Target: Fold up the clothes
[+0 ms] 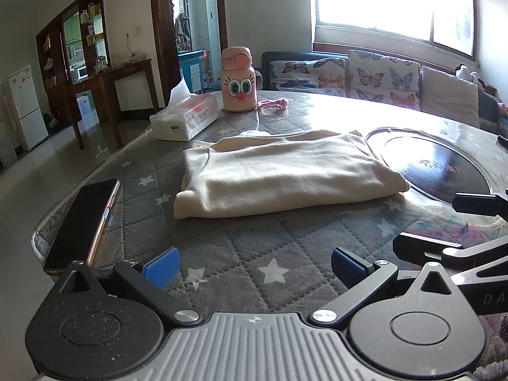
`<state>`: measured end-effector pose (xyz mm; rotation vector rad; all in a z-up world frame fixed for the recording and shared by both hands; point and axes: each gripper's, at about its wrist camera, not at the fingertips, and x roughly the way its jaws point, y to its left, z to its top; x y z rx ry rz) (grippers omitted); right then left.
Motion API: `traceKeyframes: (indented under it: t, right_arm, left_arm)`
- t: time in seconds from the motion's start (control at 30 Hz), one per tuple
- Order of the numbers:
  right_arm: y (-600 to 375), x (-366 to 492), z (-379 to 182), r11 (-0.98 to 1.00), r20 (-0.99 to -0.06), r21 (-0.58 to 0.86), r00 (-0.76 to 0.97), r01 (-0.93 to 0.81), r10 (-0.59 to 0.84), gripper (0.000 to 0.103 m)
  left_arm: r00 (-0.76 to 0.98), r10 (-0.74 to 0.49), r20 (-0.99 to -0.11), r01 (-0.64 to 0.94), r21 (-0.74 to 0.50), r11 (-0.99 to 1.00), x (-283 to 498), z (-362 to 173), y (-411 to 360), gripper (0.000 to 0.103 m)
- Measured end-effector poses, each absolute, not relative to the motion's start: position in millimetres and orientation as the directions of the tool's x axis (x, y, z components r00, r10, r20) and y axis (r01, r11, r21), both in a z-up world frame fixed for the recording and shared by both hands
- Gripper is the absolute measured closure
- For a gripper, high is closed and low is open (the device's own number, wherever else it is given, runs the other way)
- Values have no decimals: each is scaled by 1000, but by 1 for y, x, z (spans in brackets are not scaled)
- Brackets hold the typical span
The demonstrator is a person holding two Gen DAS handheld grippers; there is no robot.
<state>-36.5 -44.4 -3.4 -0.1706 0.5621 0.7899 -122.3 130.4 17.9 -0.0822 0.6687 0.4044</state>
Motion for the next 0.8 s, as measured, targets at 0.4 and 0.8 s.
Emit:
traceKeyframes:
  t: [0.4, 0.8]
  right_arm:
    - [-39, -33, -5, 694, -546, 64, 557, -717, 626, 0]
    - [-25, -18, -10, 701, -567, 75, 548, -709, 615, 0]
  left_arm:
    - [708, 341, -619, -390, 61, 919, -118, 15, 136, 0]
    - [700, 343, -627, -396, 60, 917, -103, 9, 149, 0]
